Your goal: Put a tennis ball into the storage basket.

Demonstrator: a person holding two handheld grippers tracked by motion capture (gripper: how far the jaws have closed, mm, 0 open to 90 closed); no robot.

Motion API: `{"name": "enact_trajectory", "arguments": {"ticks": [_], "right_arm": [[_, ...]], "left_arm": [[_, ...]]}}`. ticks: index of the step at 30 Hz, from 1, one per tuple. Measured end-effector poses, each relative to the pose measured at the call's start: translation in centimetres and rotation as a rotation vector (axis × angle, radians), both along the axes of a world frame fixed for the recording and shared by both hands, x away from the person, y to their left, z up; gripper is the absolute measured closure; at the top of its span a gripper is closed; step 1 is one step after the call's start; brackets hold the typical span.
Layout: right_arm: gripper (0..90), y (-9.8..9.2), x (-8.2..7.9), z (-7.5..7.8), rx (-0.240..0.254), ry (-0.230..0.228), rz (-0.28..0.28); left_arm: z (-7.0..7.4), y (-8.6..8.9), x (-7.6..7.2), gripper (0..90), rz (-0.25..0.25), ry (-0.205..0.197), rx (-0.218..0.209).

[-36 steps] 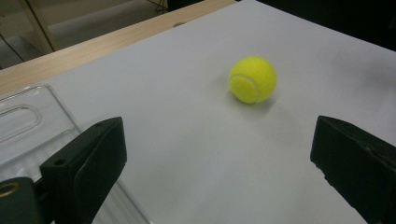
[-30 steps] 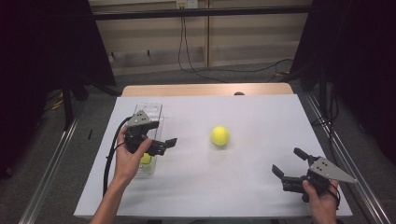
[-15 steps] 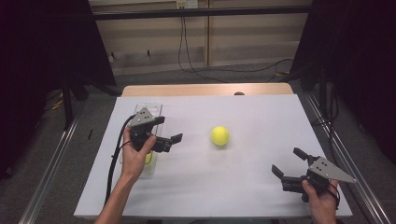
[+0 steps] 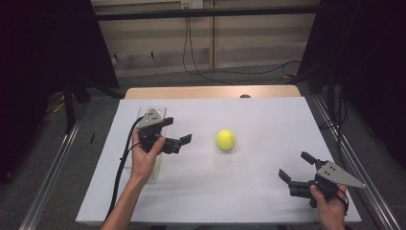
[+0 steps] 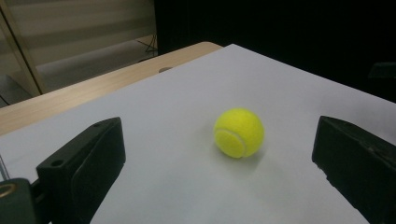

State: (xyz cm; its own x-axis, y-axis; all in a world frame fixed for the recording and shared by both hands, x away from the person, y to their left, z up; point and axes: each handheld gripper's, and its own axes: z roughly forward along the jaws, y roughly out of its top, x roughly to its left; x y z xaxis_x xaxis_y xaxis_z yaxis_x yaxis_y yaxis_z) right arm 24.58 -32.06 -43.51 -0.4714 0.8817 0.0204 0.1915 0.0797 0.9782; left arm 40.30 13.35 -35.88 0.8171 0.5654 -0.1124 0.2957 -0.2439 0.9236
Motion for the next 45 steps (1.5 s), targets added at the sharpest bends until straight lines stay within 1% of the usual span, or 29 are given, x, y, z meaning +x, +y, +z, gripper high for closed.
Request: {"name": "enact_trajectory", "arguments": {"ticks": [4,6,8,10,12,15,16,19,20,23,24,26,27,32,35,38,40,45], "right_arm": [[0.1,0.0,0.0,0.0,-0.002,0.000,0.001],[0.1,0.0,0.0,0.0,-0.001,-0.002,0.002],[0.1,-0.1,0.0,0.0,-0.003,-0.002,0.000],[0.1,0.0,0.0,0.0,0.004,0.001,-0.004],[0.1,0.0,0.1,0.0,0.008,0.002,-0.009],[0.1,0.0,0.3,0.0,0.008,0.006,-0.011],[0.1,0.0,0.3,0.0,0.008,0.005,-0.010],[0.1,0.1,0.3,0.0,0.006,0.006,-0.006],[0.1,0.1,0.3,0.0,0.006,0.004,-0.005],[0.1,-0.1,0.1,0.0,0.008,0.004,-0.005],[0.1,-0.1,0.1,0.0,0.009,0.001,-0.008],[0.1,-0.2,0.0,0.0,0.006,0.001,-0.009],[0.1,-0.2,0.0,0.0,0.006,-0.001,-0.007],[0.1,-0.1,0.1,0.0,0.005,0.002,-0.002],[0.1,-0.1,0.1,0.0,0.003,0.001,-0.003],[0.1,-0.1,0.1,0.0,0.004,0.001,-0.002],[0.1,-0.1,0.2,0.0,0.010,0.003,-0.008],[0.1,-0.1,0.4,-0.1,0.006,0.005,-0.007]], "left_arm": [[0.0,-0.7,0.1,2.8,-0.003,-0.004,-0.007],[-0.1,-1.0,0.0,2.7,-0.013,-0.006,-0.007],[-0.2,-1.2,-0.1,2.7,-0.021,-0.014,0.000],[-0.3,-1.4,-0.4,2.7,-0.002,-0.032,0.010],[-0.6,-1.7,-0.6,2.6,0.012,-0.042,-0.009],[-1.2,-2.2,-0.9,2.6,0.048,-0.073,-0.001],[-1.3,-2.4,-0.9,2.6,0.056,-0.072,-0.004],[-1.3,-2.8,-0.9,2.7,0.052,-0.071,-0.014],[-1.3,-2.9,-0.8,3.2,0.047,-0.077,-0.017],[-1.3,-3.3,-0.7,2.7,0.060,-0.085,-0.021],[-1.3,-3.4,-0.6,2.6,0.054,-0.087,-0.019],[-1.5,-3.9,-0.3,2.6,0.045,-0.077,-0.016],[-1.6,-4.2,-0.1,2.5,0.028,-0.079,-0.002],[-2.0,-5.5,1.0,2.6,0.006,-0.046,0.003],[-2.1,-6.2,1.4,2.5,-0.006,-0.047,0.017],[-2.3,-6.6,1.7,2.6,-0.018,-0.031,0.007],[-2.4,-7.0,1.9,2.5,-0.025,-0.021,0.012],[-2.6,-7.9,2.6,2.6,-0.050,0.008,0.015]]}}
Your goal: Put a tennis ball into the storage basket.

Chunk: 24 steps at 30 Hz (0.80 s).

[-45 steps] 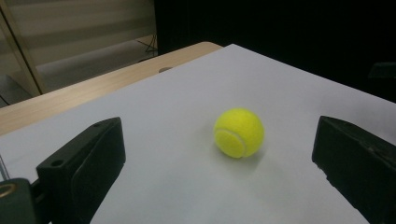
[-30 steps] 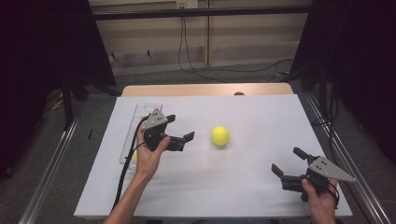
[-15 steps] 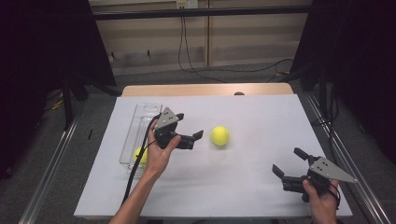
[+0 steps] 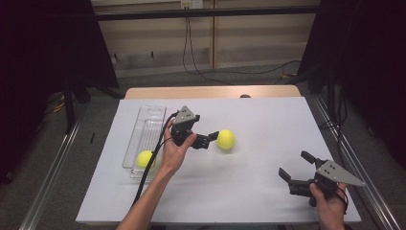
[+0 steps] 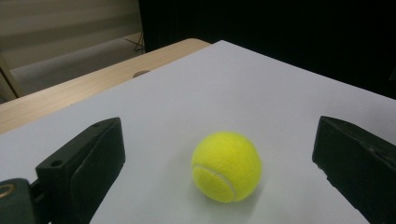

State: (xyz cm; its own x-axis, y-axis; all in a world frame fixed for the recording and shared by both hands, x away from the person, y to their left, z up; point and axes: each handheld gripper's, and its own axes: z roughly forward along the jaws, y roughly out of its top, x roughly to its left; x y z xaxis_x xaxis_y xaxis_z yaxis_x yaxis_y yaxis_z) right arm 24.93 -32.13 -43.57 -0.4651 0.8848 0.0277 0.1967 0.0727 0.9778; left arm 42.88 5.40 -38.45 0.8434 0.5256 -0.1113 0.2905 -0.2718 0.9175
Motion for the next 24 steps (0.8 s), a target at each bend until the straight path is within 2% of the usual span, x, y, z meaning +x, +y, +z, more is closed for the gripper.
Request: {"name": "enact_trajectory", "arguments": {"ticks": [5,8,9,11,15,17,19,24], "right_arm": [[0.1,0.0,-0.1,0.0,0.007,0.002,-0.006],[0.1,0.0,-0.1,0.0,0.004,0.000,-0.008],[0.1,0.0,-0.2,0.0,-0.002,-0.004,-0.001],[0.2,0.2,-0.3,0.0,-0.010,-0.003,0.011],[0.1,0.1,-0.4,0.0,-0.003,-0.005,0.009],[0.1,-0.1,-0.4,0.0,0.000,-0.003,0.008],[0.1,-0.1,-0.4,0.0,-0.002,-0.003,0.012],[0.1,0.0,-0.4,0.0,-0.004,-0.003,0.016]], "left_arm": [[0.1,-1.0,0.3,2.9,-0.019,-0.002,0.033],[0.2,-1.7,0.4,3.0,-0.029,-0.020,0.080],[0.2,-2.0,0.5,3.3,-0.034,-0.022,0.083],[0.1,-2.4,0.6,3.8,-0.042,-0.008,0.074],[0.2,-3.1,1.0,4.0,-0.055,0.014,0.104],[0.2,-3.4,1.4,4.2,-0.068,0.042,0.109],[0.1,-3.7,1.5,4.5,-0.074,0.052,0.108],[-0.1,-4.7,2.1,5.3,-0.120,0.086,0.180]]}}
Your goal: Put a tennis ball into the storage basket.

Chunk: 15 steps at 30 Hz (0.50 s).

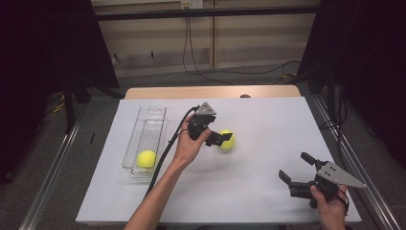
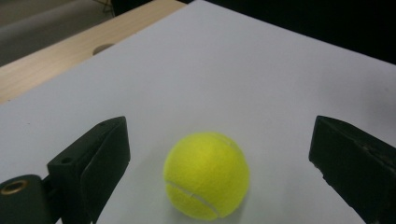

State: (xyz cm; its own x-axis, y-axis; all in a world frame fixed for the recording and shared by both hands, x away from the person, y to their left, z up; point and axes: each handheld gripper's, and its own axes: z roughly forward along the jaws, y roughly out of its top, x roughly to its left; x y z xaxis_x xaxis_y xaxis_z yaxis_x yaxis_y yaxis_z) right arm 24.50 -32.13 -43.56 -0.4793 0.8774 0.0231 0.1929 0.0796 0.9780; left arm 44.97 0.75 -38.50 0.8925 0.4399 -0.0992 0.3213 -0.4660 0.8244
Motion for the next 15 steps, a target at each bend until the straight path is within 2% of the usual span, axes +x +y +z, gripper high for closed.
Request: {"name": "enact_trajectory", "arguments": {"ticks": [6,12,15], "right_arm": [[0.1,0.0,0.0,0.0,0.000,0.000,0.002],[0.1,0.0,0.0,0.0,0.001,0.000,0.003],[0.1,0.0,0.0,0.0,-0.001,0.001,0.003]], "left_arm": [[0.2,-0.8,0.6,5.3,-0.009,0.034,0.039],[0.2,-1.3,1.2,5.4,-0.044,0.076,0.094],[0.1,-1.5,1.4,5.5,-0.083,0.072,0.151]]}}
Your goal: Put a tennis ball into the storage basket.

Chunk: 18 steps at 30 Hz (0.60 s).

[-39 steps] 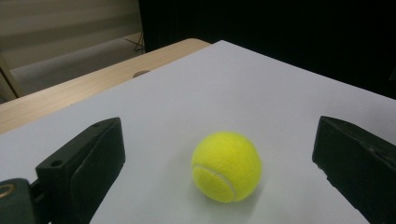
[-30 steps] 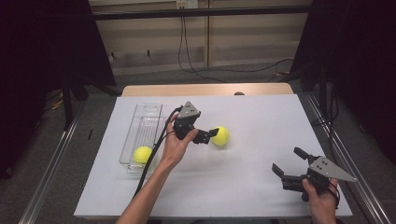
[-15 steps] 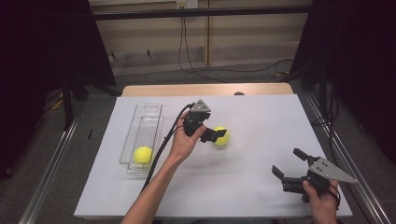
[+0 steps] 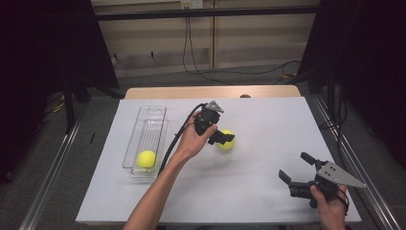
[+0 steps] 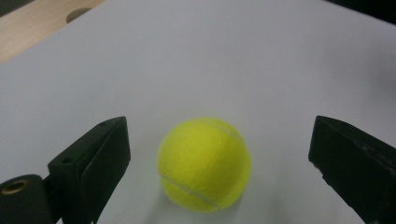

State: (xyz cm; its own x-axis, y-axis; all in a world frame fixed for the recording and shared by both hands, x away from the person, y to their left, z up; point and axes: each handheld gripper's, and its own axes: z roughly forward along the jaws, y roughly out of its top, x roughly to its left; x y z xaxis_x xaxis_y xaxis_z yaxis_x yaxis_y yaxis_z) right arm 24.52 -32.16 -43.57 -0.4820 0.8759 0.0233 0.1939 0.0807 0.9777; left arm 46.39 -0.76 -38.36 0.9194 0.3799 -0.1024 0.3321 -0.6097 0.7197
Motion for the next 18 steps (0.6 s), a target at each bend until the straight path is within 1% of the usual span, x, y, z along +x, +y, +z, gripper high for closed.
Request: {"name": "enact_trajectory", "arguments": {"ticks": [2,4,6,9,11,12,14,17,18], "right_arm": [[0.1,0.0,0.0,0.0,0.000,0.000,0.000],[0.1,0.0,0.0,0.0,0.001,-0.001,0.000],[0.1,0.0,0.0,0.0,-0.001,0.000,0.001],[0.1,0.0,0.0,0.0,0.001,0.000,0.000],[0.1,0.0,0.0,0.0,0.002,-0.001,0.000],[0.1,0.0,0.0,0.0,0.001,0.000,0.000],[0.1,0.0,0.0,0.0,-0.001,0.002,0.002],[0.1,0.0,0.0,0.0,-0.001,0.002,0.003],[0.1,0.0,0.0,0.0,-0.002,0.001,0.003]], "left_arm": [[-0.1,-0.2,0.1,5.5,-0.004,0.003,0.039],[-0.2,-0.3,0.4,5.1,-0.007,0.011,0.062],[-0.3,-0.3,0.7,4.9,-0.013,0.036,0.072],[-0.6,-0.5,1.0,4.9,-0.028,0.054,0.120],[-0.7,-0.7,1.0,4.9,-0.040,0.058,0.143],[-0.8,-0.8,1.0,4.9,-0.046,0.053,0.152],[-0.9,-0.9,1.0,5.1,-0.049,0.057,0.155],[-1.1,-1.3,1.1,4.7,-0.067,0.073,0.185],[-1.1,-1.4,1.1,4.9,-0.061,0.074,0.185]]}}
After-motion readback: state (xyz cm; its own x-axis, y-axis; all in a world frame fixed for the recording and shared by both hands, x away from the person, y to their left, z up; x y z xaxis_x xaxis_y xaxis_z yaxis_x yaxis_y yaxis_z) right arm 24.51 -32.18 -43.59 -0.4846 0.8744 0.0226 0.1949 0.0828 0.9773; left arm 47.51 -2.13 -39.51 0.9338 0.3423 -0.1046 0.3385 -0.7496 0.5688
